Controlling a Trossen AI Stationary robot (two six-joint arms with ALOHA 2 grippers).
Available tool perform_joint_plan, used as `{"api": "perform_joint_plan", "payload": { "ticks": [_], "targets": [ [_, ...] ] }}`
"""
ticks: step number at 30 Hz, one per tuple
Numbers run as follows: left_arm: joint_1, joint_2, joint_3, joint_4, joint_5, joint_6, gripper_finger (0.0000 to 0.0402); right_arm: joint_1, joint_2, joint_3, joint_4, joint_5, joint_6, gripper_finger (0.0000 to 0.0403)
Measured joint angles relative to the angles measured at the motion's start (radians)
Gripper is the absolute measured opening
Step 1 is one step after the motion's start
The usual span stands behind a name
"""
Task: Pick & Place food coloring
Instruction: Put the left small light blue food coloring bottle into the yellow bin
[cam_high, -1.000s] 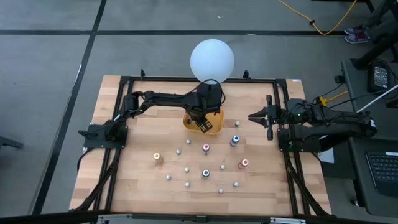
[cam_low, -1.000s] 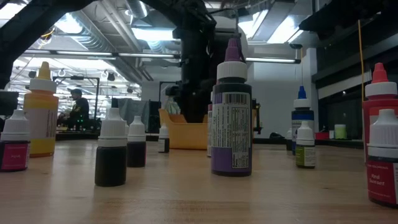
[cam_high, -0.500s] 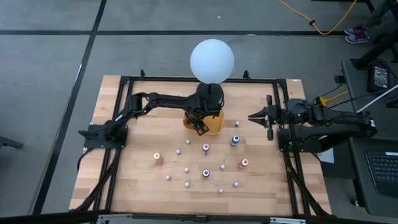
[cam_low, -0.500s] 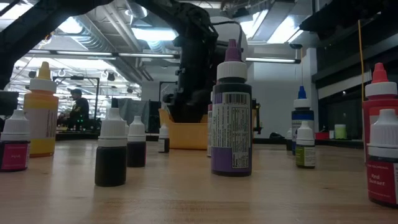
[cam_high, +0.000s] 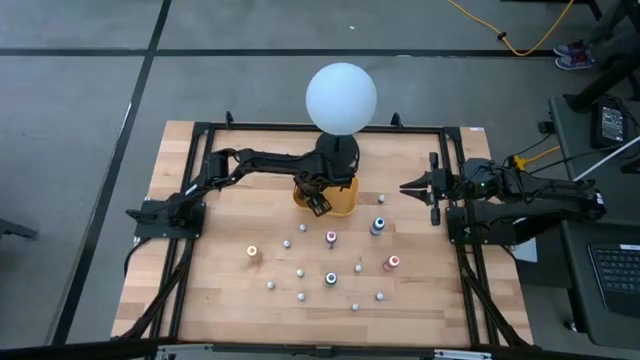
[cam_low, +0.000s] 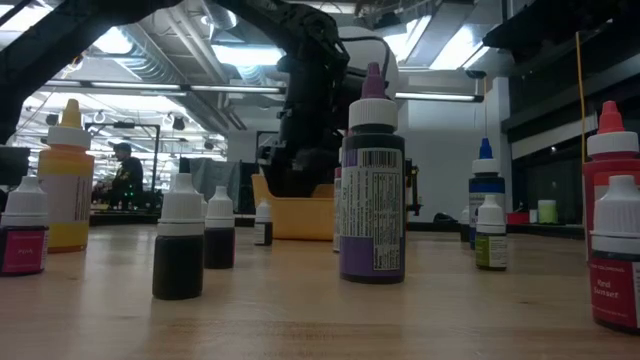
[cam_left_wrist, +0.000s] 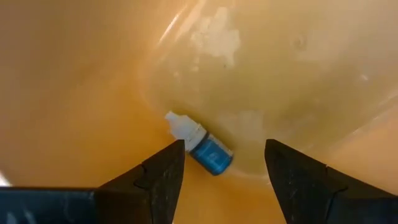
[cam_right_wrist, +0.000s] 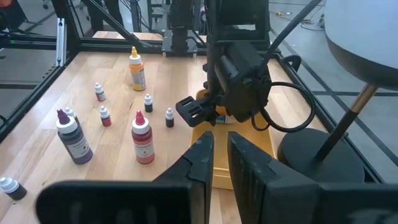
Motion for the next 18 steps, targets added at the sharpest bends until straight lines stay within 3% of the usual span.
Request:
{"api": "perform_joint_plan", "payload": {
  "ticks": [18],
  "targets": [
    [0.006, 0.065, 0.017, -0.016, -0.001, 0.062, 0.0213, 0.000, -0.039, 0.000, -0.030, 0.017, 0.005, 0.0052]
  ]
}}
